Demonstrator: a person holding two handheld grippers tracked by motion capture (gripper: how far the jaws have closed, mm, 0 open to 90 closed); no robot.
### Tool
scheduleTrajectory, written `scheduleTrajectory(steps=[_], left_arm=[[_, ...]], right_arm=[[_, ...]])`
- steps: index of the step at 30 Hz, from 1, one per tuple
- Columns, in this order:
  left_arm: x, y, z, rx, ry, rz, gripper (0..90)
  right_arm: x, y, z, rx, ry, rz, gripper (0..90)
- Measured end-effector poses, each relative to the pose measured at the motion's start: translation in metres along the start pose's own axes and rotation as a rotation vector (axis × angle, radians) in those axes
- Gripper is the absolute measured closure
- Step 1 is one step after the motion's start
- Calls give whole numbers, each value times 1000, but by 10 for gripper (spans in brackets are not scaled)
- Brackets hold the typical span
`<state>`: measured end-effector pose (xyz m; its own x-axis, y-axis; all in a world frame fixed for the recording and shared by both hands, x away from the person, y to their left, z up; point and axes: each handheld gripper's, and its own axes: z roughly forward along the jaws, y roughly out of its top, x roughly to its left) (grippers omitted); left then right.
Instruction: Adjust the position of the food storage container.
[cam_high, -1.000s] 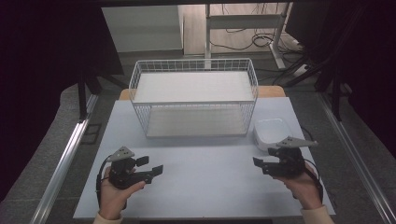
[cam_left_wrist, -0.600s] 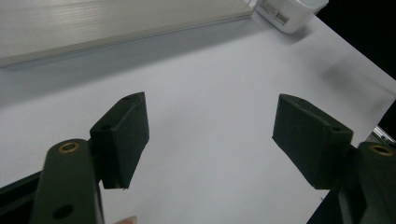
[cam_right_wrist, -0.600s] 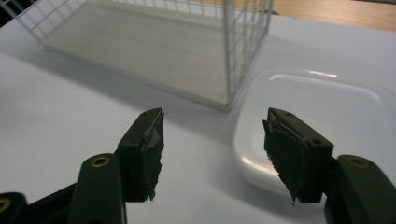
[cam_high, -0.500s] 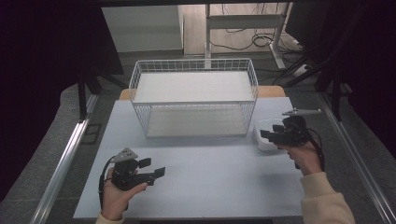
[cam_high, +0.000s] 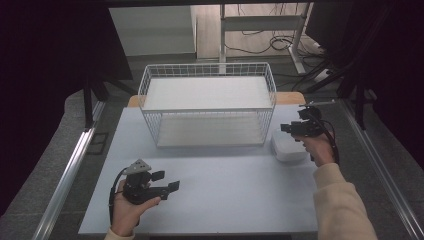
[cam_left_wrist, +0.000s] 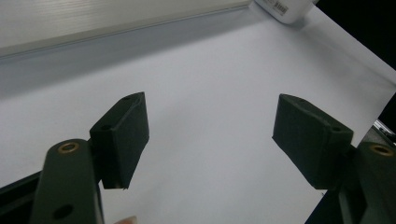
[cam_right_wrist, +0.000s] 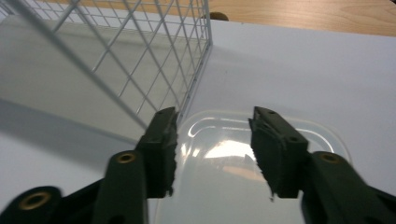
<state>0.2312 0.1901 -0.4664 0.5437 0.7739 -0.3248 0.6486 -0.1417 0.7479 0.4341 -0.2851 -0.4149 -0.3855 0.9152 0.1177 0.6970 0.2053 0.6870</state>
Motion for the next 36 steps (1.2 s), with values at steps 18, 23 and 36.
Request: scheduleTrajectory(steps=[18,23,36], left_arm=[[4,-2,3,13,-3,-5,264],[6,-2,-1,1,3,-13,264],[4,-3,3,13,11,-12,265]], right_arm=[[-17,20,48,61,-28,2,895],[-17,19,58,111,-70,-28,895],[-15,8,43,159,-45,-11,895]])
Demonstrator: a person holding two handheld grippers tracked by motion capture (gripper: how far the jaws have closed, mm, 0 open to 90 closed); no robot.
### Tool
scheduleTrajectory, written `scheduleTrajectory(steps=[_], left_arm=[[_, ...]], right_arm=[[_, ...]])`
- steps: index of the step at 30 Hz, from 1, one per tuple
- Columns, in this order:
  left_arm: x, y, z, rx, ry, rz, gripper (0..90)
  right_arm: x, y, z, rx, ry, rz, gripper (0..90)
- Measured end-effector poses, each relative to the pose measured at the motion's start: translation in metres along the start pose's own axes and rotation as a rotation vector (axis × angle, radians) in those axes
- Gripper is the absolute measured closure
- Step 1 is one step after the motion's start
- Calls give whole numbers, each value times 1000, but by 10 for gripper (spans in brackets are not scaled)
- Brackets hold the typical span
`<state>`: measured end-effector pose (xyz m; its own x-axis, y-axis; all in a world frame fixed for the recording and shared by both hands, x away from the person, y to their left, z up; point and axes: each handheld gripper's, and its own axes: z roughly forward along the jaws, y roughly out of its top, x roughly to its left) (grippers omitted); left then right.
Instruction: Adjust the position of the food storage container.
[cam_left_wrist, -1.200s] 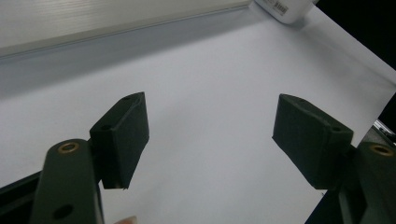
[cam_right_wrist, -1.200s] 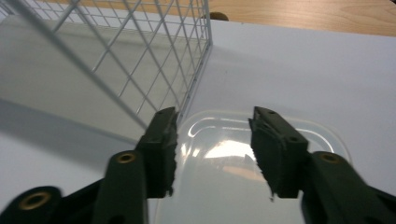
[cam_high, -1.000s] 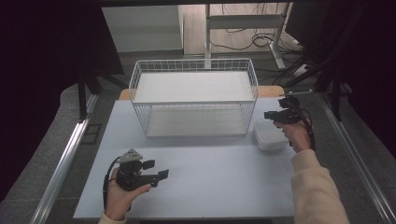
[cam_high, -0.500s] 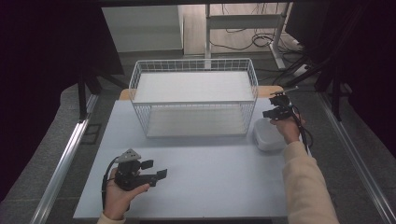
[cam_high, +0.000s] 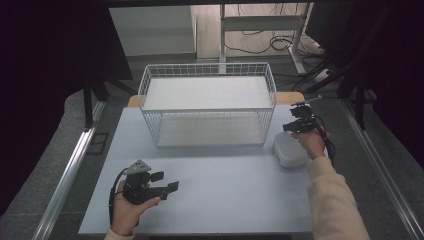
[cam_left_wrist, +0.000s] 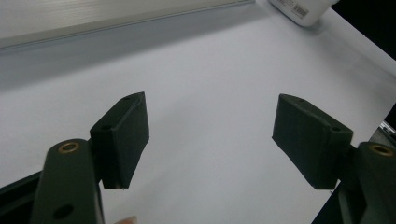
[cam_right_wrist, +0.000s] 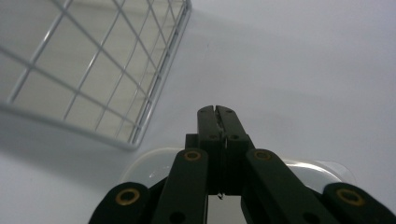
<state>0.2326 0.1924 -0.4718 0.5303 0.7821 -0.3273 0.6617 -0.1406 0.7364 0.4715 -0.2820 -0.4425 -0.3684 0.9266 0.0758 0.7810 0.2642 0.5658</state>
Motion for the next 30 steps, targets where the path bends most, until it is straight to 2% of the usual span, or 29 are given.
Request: scheduleTrajectory(steps=[4,9,17,18,21,27,30], left_arm=[[-1,0,0,0,0,1,264],[-1,0,-1,0,3,-2,264],[-2,0,1,3,8,0,265],[-2,0,0,0,9,0,264],[0,0,0,-9,17,-10,265],[1,-1,-1,-11,20,-15,266],[1,-1,-1,-11,-11,-22,266]], right_arm=[[1,-9,-6,6,7,7,895],[5,-22,-16,18,12,-21,894],[4,-38,-26,-5,48,-40,894],[3,-38,-28,-21,39,-53,894],[-6,-37,-38,-64,33,-32,894],[-33,-42,-52,-57,-49,-4,894],[-44,-51,-51,-35,-92,-2,894]])
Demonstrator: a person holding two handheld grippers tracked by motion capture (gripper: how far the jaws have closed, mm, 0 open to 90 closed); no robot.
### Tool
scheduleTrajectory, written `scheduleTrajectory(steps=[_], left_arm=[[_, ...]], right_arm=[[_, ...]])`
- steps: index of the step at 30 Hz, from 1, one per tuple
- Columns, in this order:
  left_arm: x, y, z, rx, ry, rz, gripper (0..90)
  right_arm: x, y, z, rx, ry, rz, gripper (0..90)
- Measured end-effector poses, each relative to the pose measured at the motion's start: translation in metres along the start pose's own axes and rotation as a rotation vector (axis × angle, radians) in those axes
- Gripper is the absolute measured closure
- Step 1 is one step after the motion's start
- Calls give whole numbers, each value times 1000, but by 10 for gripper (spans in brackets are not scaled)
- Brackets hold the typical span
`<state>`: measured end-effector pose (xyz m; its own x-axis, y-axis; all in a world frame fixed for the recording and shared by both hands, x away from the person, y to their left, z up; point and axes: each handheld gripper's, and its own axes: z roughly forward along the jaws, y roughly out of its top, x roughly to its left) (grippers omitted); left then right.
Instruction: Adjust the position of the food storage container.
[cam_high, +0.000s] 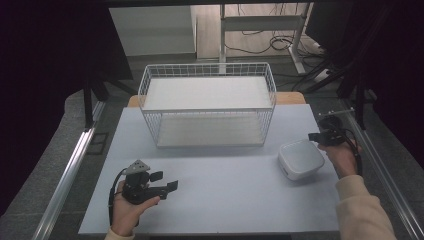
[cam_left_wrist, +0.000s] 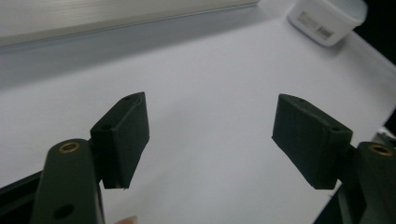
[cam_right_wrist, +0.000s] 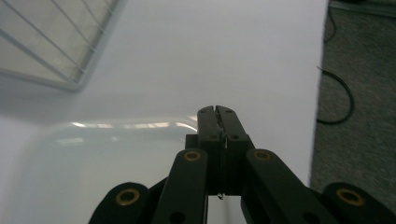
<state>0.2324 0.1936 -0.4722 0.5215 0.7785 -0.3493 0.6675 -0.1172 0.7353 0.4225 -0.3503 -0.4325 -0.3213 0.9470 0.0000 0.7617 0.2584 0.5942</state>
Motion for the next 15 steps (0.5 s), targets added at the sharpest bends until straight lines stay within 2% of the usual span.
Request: scheduleTrajectory(steps=[7,11,13,15], left_arm=[[3,0,-2,-8,31,2,266],[3,0,-2,-6,29,4,266],[2,0,-2,-4,27,5,266],[2,0,-1,-4,27,5,266]], right_arm=[[-16,-17,-1,38,-47,2,895],[-20,-26,-2,72,-40,-19,895],[-19,-30,-2,91,-25,-52,896],[-16,-33,-4,93,-34,-76,896]])
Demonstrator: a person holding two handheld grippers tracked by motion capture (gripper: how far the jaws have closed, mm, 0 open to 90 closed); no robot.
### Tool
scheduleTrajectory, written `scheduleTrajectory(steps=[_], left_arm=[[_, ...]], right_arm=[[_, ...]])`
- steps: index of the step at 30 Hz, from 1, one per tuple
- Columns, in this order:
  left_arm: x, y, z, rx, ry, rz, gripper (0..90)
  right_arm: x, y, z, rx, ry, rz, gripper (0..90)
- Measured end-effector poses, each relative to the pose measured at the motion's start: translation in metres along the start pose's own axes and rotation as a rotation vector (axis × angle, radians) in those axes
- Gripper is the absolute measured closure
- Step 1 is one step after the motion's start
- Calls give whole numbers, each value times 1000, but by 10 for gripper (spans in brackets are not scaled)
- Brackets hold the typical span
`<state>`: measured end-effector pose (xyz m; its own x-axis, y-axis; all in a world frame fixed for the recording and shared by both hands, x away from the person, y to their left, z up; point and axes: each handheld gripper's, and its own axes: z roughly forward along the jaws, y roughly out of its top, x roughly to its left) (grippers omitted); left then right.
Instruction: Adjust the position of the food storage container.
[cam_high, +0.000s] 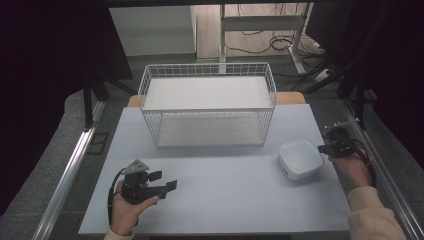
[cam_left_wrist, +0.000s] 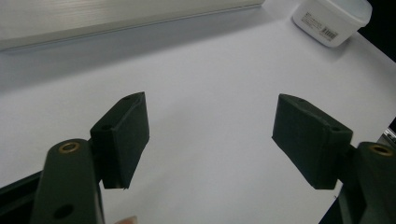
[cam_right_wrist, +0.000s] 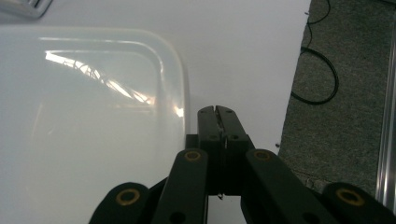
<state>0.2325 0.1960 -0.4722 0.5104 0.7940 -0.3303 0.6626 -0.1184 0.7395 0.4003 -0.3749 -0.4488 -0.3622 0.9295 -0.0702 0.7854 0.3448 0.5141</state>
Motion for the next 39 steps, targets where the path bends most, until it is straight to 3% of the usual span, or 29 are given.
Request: scheduleTrajectory(steps=[17,23,39], left_arm=[[-1,-1,3,7,1,-2,266],[-1,-1,3,9,1,2,266],[-1,-2,3,12,0,1,266]], right_arm=[[39,-15,-7,6,105,-152,896],[70,-15,-5,-4,154,-210,895],[164,-27,-2,-1,288,-421,895]])
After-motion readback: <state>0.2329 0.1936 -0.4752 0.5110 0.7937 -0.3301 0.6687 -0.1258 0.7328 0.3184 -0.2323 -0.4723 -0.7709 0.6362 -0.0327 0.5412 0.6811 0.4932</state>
